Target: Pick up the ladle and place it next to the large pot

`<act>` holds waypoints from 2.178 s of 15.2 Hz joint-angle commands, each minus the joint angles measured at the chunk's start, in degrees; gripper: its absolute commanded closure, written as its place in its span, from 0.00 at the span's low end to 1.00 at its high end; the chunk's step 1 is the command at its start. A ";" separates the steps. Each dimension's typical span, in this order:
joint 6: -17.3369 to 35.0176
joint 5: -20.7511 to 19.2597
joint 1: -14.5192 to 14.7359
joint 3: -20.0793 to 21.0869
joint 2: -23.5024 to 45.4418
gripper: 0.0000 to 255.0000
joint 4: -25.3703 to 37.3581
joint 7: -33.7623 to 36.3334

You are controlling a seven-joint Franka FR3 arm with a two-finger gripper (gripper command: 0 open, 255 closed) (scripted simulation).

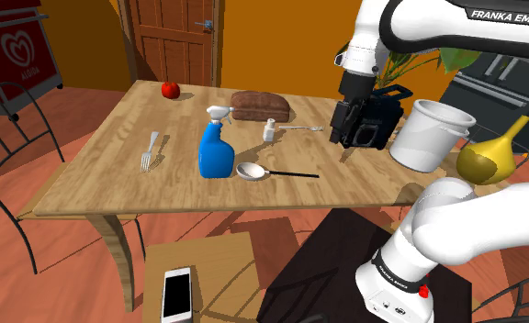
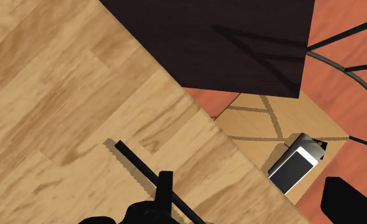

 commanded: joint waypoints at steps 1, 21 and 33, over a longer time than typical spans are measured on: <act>0.00 0.00 0.00 0.00 0.00 0.00 0.00 0.00; 41.12 -15.13 8.72 -1.20 29.86 0.00 -7.15 -30.23; 45.19 -15.94 8.27 -1.55 32.43 0.00 -8.62 -29.81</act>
